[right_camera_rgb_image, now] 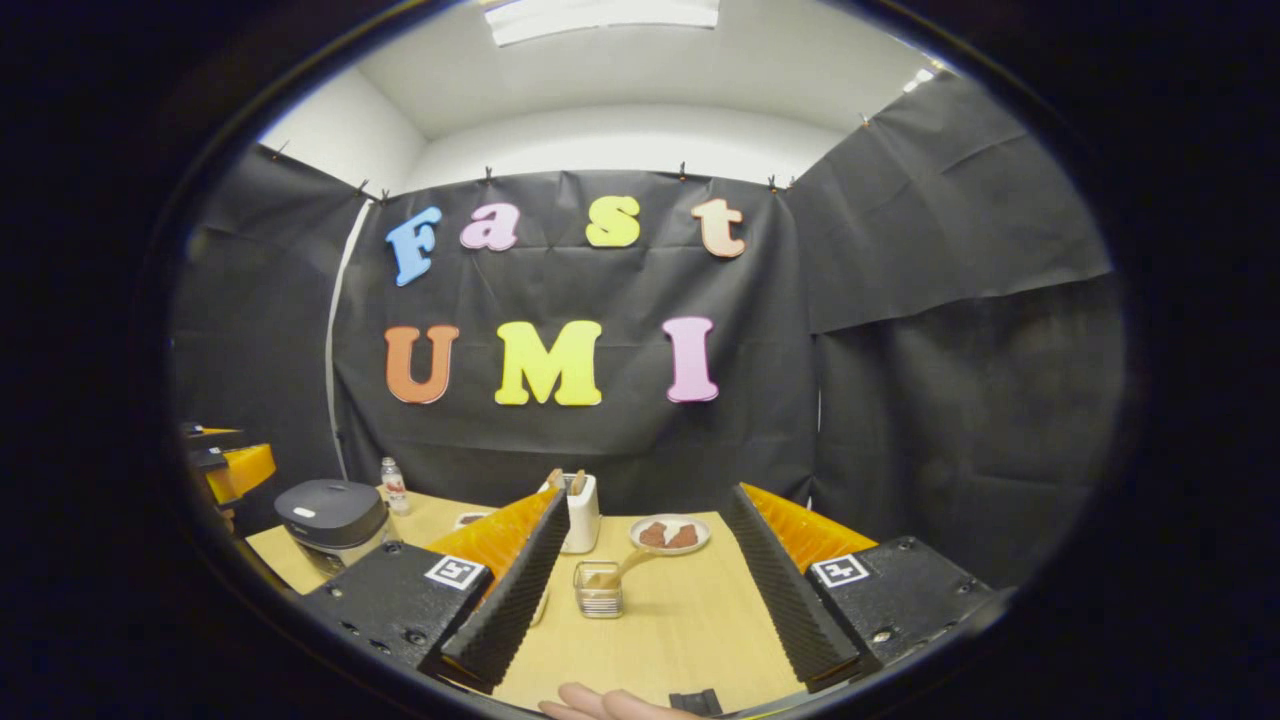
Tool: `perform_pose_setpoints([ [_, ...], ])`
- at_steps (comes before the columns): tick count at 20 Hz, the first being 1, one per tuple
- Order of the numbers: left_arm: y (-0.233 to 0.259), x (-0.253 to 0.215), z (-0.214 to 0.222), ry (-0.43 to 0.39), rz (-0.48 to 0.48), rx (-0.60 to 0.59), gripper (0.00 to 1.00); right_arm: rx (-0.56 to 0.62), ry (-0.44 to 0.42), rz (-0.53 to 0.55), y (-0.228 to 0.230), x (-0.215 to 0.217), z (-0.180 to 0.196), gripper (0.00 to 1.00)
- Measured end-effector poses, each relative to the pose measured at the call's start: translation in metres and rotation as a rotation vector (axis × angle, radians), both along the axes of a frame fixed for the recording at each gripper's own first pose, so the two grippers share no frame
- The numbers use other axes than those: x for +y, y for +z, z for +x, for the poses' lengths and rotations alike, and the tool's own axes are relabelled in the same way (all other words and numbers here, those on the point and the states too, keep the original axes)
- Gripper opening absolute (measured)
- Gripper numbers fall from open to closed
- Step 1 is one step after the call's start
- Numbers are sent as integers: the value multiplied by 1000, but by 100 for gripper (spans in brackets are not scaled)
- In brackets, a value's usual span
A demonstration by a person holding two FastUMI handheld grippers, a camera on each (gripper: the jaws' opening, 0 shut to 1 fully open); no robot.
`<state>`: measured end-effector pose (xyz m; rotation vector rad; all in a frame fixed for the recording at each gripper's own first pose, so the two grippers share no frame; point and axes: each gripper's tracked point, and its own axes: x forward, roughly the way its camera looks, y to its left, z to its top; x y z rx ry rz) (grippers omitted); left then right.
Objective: Close the left gripper, press the button to open the rice cooker; take a wooden spoon from the chopstick holder with the right hand, scoop a spoonful of rice and pour it into the rice cooker, then put the wooden spoon back into the chopstick holder.
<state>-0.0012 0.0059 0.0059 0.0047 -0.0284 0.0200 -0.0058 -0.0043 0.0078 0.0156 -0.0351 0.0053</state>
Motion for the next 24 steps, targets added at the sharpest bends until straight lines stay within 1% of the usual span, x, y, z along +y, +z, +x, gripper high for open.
perform_pose_setpoints([
  [4, -6, 3, 5, 7, -9, 3, 94, -12, 9, 27, -6, 3, 0, 100],
  [8, -11, 3, 12, -10, -36, 18, 93, -7, 30, 34, -21, 8, 1, 100],
  [9, -11, 6, 16, -5, -38, 22, 87, -6, 33, 34, -22, 8, 2, 100],
  [10, -12, 10, 19, -5, -38, 24, 84, -5, 33, 36, -22, 6, 3, 100],
  [11, -13, 12, 22, -11, -42, 30, 83, -5, 33, 37, -22, 5, 4, 100],
  [12, -14, 14, 27, -18, -55, 40, 59, -6, 34, 38, -23, 4, 4, 99],
  [13, -14, 19, 32, -20, -69, 53, 57, -9, 35, 40, -24, 4, 5, 100],
  [14, -16, 26, 37, -12, -74, 69, 55, -10, 38, 40, -24, 4, 6, 99],
  [15, -20, 36, 43, 5, -74, 88, 45, -14, 42, 38, -25, 4, 6, 99],
  [17, -35, 56, 53, 41, -110, 166, 13, -16, 43, 35, -29, 3, 7, 100],
  [18, -48, 65, 58, 57, -139, 227, 7, -15, 45, 33, -32, 3, 8, 100],
  [19, -54, 68, 63, 62, -150, 262, 0, -11, 47, 32, -34, 3, 10, 100],
  [20, -52, 80, 60, 85, -144, 299, 1, -5, 49, 33, -38, 2, 11, 100],
  [21, -72, 94, 76, 128, -125, 336, 0, 1, 51, 33, -41, 2, 13, 100],
  [24, -102, 120, 95, 178, -94, 438, 0, 18, 54, 28, -51, 1, 19, 100],
])
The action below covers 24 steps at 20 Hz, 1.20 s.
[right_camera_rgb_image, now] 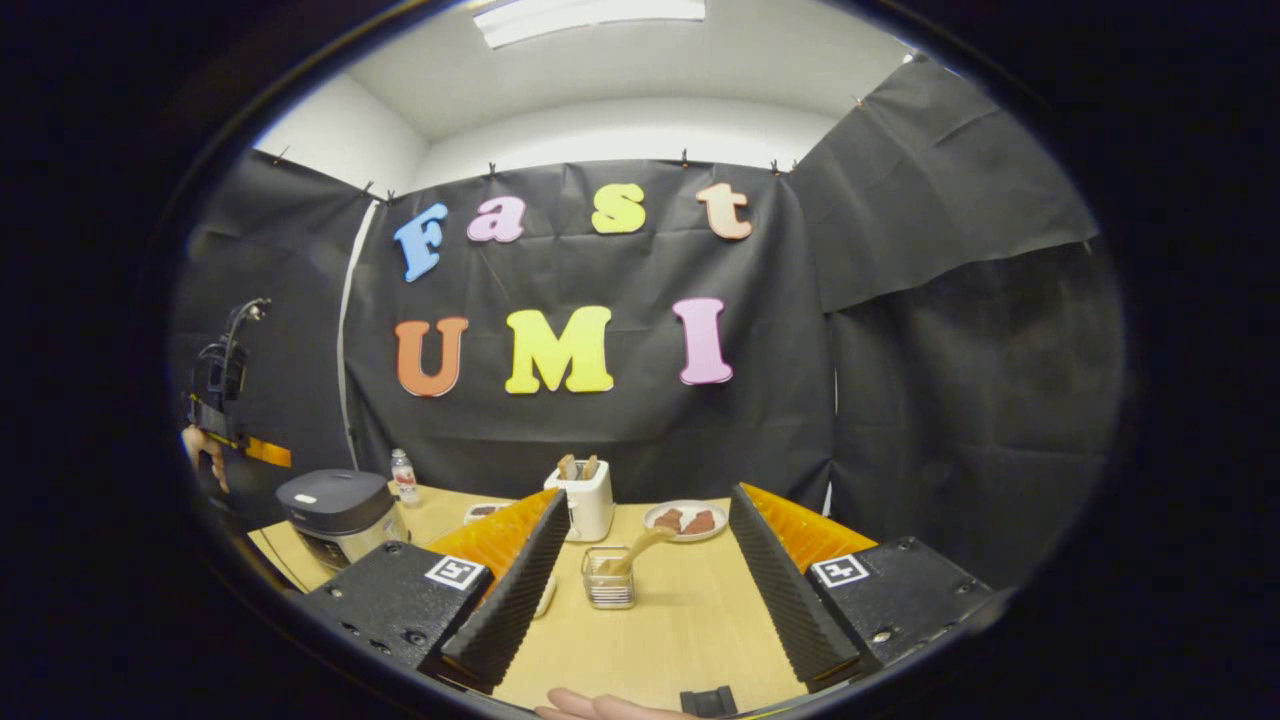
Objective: Close the left gripper, press the button to open the rice cooker; take a wooden spoon from the chopstick holder with the right hand, scoop a spoonful of rice and pour it into the rice cooker, then put the wooden spoon back into the chopstick holder.
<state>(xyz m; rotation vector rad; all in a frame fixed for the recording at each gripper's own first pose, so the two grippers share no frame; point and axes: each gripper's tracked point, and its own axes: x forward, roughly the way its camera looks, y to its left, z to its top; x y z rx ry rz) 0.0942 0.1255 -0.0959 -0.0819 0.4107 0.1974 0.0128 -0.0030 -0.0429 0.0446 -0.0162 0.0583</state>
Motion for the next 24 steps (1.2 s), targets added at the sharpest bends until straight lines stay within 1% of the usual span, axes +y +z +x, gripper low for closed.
perform_pose_setpoints([
  [1, -9, 5, 5, 3, 1, 31, 0, 5, 2, -3, -2, 1, 1, 98],
  [2, -17, 8, 9, 7, -3, 59, 0, 8, 6, -5, -5, 2, 2, 100],
  [5, -38, 21, 20, 19, -8, 126, 0, 20, 14, -7, -13, 4, 7, 100],
  [6, -45, 23, 22, 20, -5, 145, 0, 27, 16, -7, -16, 4, 9, 99],
  [7, -50, 26, 24, 26, -2, 159, 0, 34, 19, -8, -19, 5, 10, 98],
  [8, -56, 27, 26, 20, 2, 174, 0, 40, 22, -9, -23, 6, 10, 100],
  [9, -61, 29, 26, 25, 12, 185, 0, 46, 23, -10, -26, 6, 11, 99],
  [11, -69, 38, 28, 43, 19, 213, 0, 61, 12, -11, -32, 3, 15, 100],
  [12, -68, 37, 26, 40, 12, 201, 0, 66, 10, -9, -34, 2, 16, 98],
  [15, -71, 36, 23, 33, -8, 221, 0, 83, 6, 2, -39, 0, 20, 99],
  [16, -71, 36, 22, 27, -4, 231, 0, 85, 8, 7, -40, -1, 22, 100],
  [19, -75, 36, 21, 17, 26, 243, 0, 103, 10, 6, -47, 1, 25, 99],
  [20, -75, 36, 22, 21, 27, 244, 0, 106, 9, 4, -48, 1, 25, 100],
  [24, -78, 36, 20, 11, 17, 245, 0, 114, 18, -4, -51, 8, 25, 100],
])
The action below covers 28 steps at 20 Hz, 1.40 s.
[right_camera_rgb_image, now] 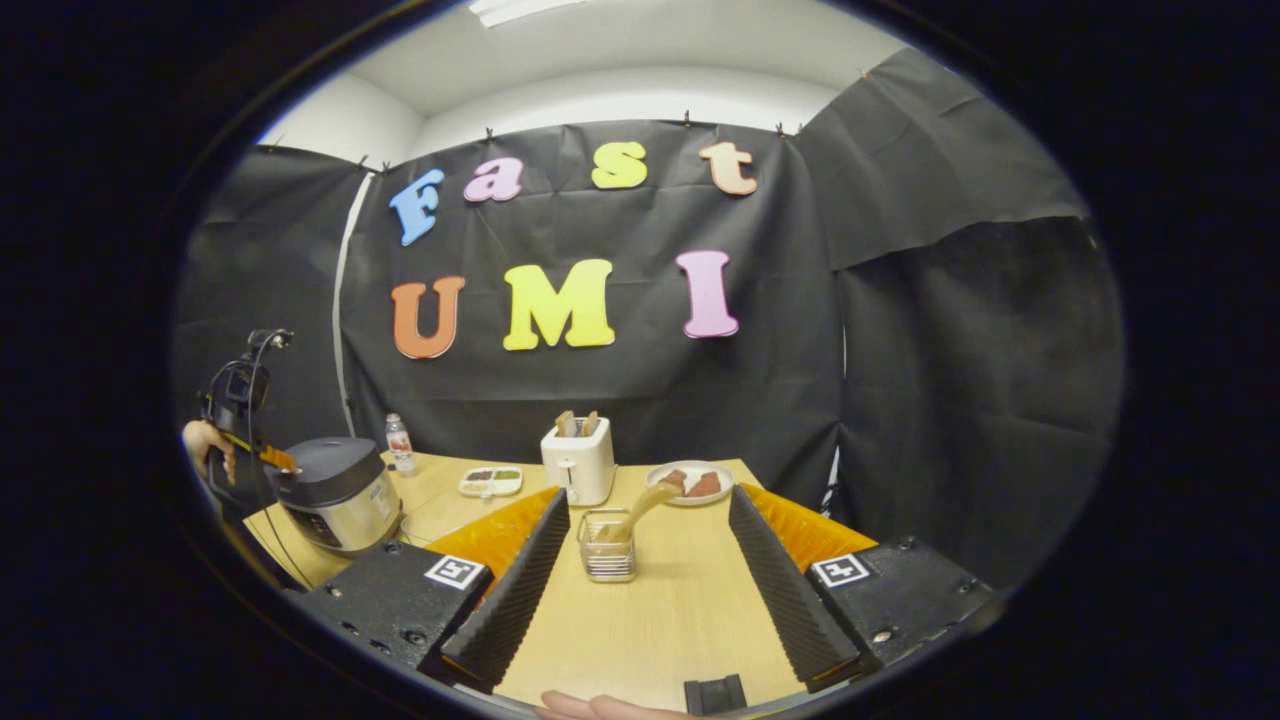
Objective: Close the left gripper, press the button to open the rice cooker; take a wooden spoon from the chopstick holder with the right hand, scoop a spoonful of rice and pour it into the rice cooker, then put the wooden spoon back into the chopstick holder.
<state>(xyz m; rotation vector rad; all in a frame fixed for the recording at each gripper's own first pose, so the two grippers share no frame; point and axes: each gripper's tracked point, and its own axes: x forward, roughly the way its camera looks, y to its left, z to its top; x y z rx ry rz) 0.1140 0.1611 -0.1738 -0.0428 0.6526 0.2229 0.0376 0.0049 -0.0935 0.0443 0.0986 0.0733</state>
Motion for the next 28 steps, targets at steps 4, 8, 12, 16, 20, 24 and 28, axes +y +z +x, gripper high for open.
perform_pose_setpoints([
  [4, 3, 2, 4, 30, -23, -25, 0, 1, -3, -10, 2, 1, -1, 100],
  [8, 35, 2, -3, 74, 30, -106, 0, -19, -35, -44, 8, -1, -8, 100],
  [12, 120, 8, -18, 124, 106, -308, 0, -29, -42, -58, 8, -4, -16, 99],
  [16, 158, -20, -40, 75, 39, -440, 40, -39, -42, -54, 9, -5, -21, 99],
  [20, 157, -42, -61, 34, 44, -460, 97, -24, -48, -49, 2, -4, -17, 99],
  [24, 169, -61, -77, -21, 33, -531, 97, -17, -55, -4, -6, -1, 0, 99],
  [28, 166, -74, -94, -66, 36, -566, 97, 3, -48, 33, -27, 7, 35, 100],
])
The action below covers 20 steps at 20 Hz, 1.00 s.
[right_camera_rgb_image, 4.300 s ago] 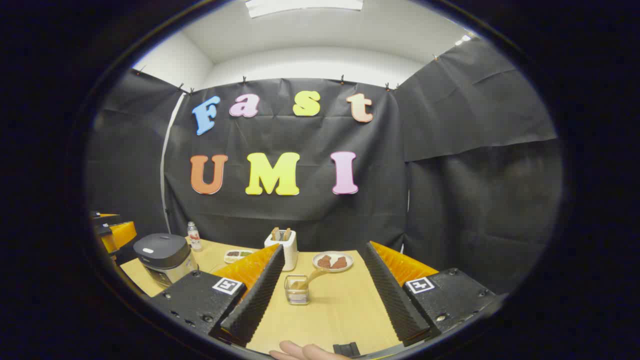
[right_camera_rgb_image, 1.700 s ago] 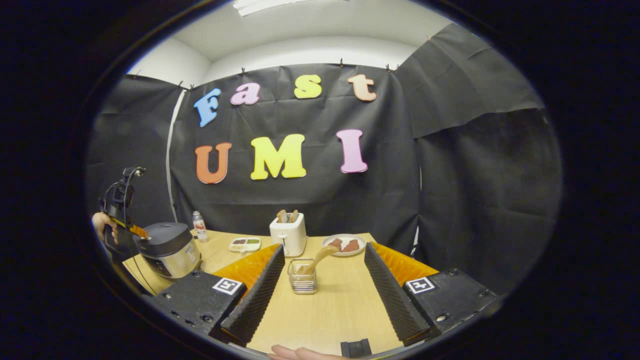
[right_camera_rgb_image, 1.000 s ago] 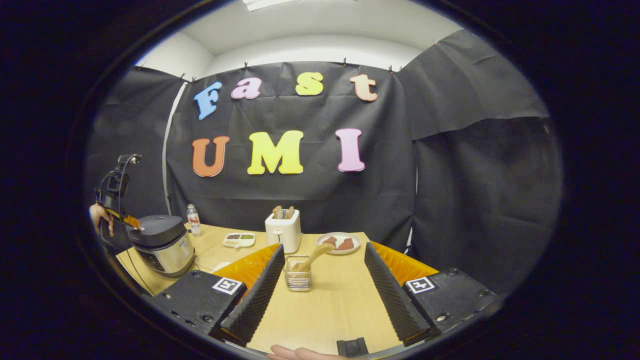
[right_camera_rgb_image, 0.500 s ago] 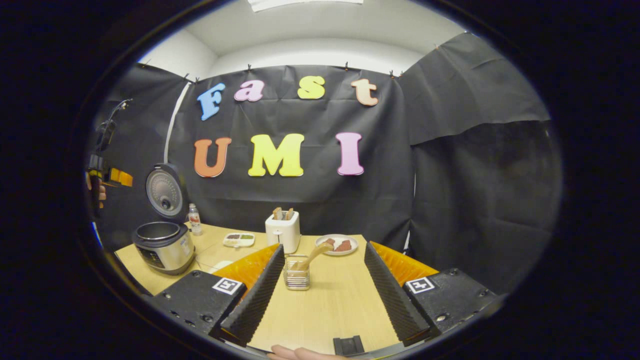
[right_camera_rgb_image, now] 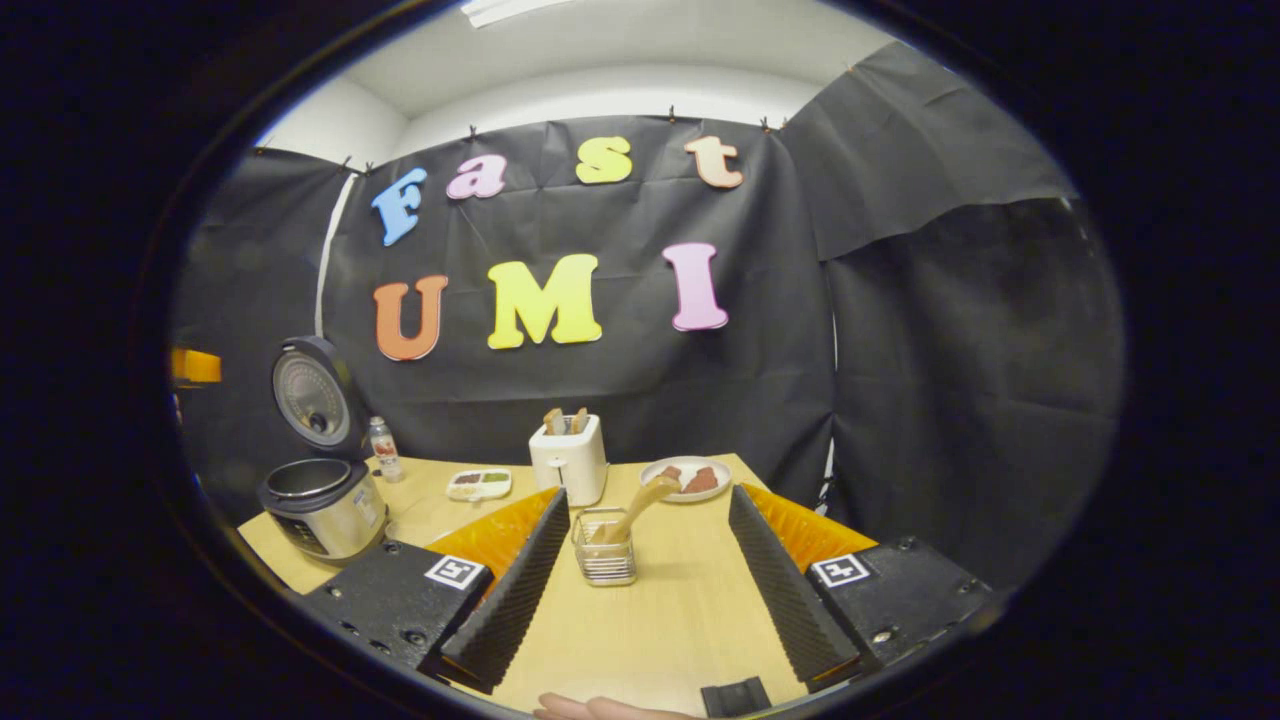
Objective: Close the left gripper, press the button to open the rice cooker; take a wooden spoon from the chopstick holder with the right hand, scoop a spoonful of rice and pour it into the rice cooker, then put the wooden spoon back into the chopstick holder.
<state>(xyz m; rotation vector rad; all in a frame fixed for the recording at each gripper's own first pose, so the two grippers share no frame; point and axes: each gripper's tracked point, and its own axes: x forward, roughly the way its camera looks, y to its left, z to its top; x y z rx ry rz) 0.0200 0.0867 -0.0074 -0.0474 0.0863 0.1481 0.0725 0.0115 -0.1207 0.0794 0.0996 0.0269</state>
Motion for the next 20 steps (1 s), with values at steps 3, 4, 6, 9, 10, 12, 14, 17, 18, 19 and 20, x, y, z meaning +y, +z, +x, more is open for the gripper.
perform_pose_setpoints([
  [3, -12, -11, -14, -31, 24, -21, 97, 34, 8, -13, -25, 7, 29, 100],
  [4, -17, -16, -18, -41, 17, -25, 97, 48, 12, -17, -35, 11, 38, 100],
  [6, -28, -24, -24, -67, 12, -29, 97, 73, 30, -9, -51, 21, 57, 100],
  [9, -38, -20, -33, -44, 21, -51, 96, 75, 40, -24, -65, 30, 87, 100],
  [10, -41, -19, -36, -37, 24, -55, 96, 80, 34, -24, -71, 30, 97, 100],
  [12, -47, -25, -40, -35, 26, -66, 96, 98, 18, -2, -82, 30, 119, 100],
  [14, -50, -35, -45, -55, 41, -77, 97, 114, -5, 14, -95, 26, 141, 100],
  [17, -54, -47, -48, -79, 60, -101, 97, 133, -27, -2, -114, 21, 171, 100],
  [18, -55, -55, -47, -104, 61, -104, 97, 136, -39, -3, -119, 19, 179, 100],
  [19, -57, -60, -46, -123, 58, -107, 97, 128, -48, -2, -120, 18, 186, 100],
  [20, -60, -62, -45, -135, 55, -107, 96, 121, -34, 13, -118, 22, 192, 100],
])
